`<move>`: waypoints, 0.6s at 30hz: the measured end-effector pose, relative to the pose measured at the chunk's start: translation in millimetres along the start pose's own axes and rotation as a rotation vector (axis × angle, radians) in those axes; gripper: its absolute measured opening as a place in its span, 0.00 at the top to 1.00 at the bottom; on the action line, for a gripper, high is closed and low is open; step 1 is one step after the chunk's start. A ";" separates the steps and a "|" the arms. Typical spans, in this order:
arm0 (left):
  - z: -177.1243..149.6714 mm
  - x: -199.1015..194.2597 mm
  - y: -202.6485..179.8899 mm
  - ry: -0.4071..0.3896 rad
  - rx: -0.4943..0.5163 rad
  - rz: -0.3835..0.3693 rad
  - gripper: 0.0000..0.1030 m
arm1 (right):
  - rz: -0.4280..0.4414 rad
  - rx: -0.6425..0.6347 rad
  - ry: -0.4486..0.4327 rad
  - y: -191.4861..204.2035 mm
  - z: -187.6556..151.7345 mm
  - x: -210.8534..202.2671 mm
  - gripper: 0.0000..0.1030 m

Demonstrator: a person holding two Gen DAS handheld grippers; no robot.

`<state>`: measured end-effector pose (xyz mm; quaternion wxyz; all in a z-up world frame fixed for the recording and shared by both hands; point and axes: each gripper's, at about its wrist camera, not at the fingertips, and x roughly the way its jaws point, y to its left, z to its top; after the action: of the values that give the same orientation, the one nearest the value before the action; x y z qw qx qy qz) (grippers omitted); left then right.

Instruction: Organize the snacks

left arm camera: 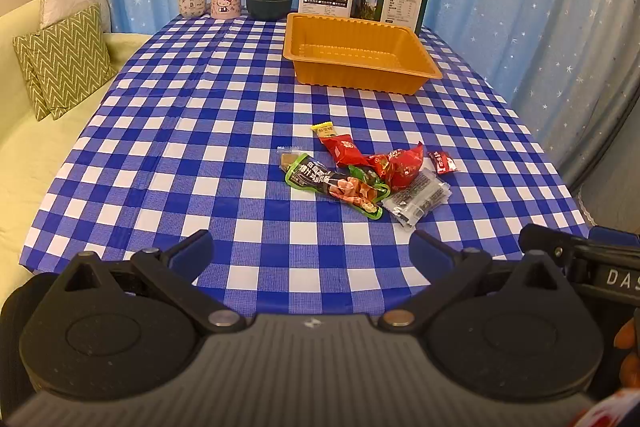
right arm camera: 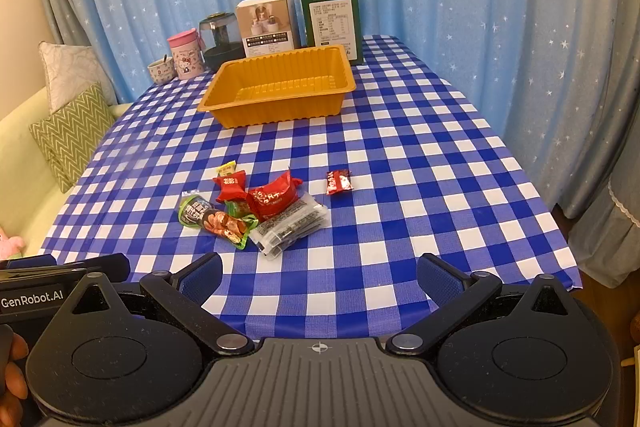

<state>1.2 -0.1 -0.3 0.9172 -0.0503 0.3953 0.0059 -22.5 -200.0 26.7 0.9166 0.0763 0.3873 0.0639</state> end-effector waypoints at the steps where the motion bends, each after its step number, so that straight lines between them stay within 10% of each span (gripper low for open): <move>1: 0.0 0.1 -0.4 -0.001 0.001 0.000 0.00 | 0.000 0.000 0.000 0.0 0.1 0.0 0.00; 18: 0.5 -0.3 0.5 0.001 0.004 -0.002 0.00 | 0.002 0.001 -0.001 0.4 2.1 -0.1 0.00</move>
<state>1.4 0.4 0.2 0.9170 -0.0490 0.3959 0.0044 -21.0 -199.8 28.3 0.9167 0.0769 0.3868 0.0645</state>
